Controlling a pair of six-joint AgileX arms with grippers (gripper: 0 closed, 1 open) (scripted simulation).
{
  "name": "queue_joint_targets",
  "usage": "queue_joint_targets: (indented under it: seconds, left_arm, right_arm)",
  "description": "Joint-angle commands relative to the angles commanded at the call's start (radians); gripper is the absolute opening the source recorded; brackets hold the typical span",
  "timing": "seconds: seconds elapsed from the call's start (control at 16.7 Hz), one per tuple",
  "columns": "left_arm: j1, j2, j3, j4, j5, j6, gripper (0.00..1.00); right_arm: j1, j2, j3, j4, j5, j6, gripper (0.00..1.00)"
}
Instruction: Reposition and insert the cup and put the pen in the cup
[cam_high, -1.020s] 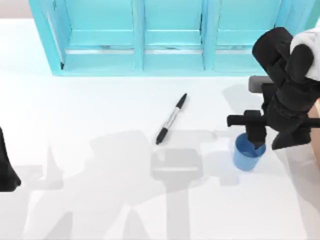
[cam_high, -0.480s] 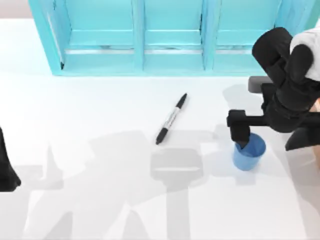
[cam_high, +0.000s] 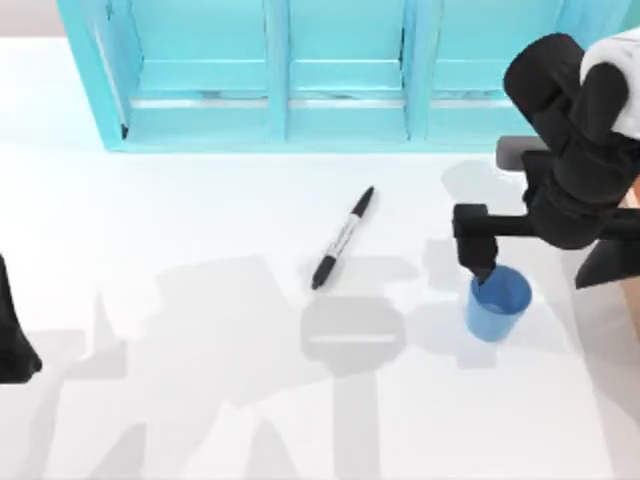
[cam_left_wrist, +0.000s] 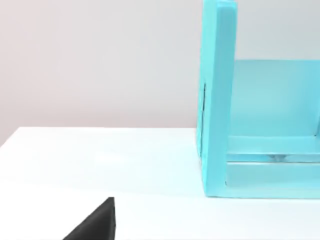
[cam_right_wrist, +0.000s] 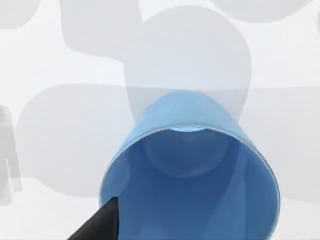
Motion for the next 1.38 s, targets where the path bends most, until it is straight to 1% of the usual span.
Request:
queue_joint_targets:
  seconds: [0.12,0.36,0.48,0.6,1.02,1.2,1.38]
  left_arm:
    - [0.000,0.000,0.000,0.000,0.000,0.000,1.00]
    - [0.000,0.000,0.000,0.000,0.000,0.000,1.00]
    - [0.000,0.000,0.000,0.000,0.000,0.000,1.00]
    - [0.000,0.000,0.000,0.000,0.000,0.000,1.00]
    - [0.000,0.000,0.000,0.000,0.000,0.000,1.00]
    - [0.000,0.000,0.000,0.000,0.000,0.000,1.00]
    - [0.000,0.000,0.000,0.000,0.000,0.000,1.00]
  right_arm:
    - [0.000,-0.002,0.097,-0.100,0.000,0.000,1.00]
    - [-0.002,-0.021,0.336,-0.370,0.003,-0.004,1.00]
    - [-0.004,-0.033,0.424,-0.461,0.003,-0.006,1.00]
    - [-0.005,-0.043,0.471,-0.510,0.002,-0.009,1.00]
    - [0.003,-0.030,0.484,-0.509,0.000,0.004,1.00]
    - [0.031,0.048,0.529,-0.465,-0.011,0.090,1.00]
    - [0.075,0.173,0.601,-0.393,-0.028,0.231,1.00]
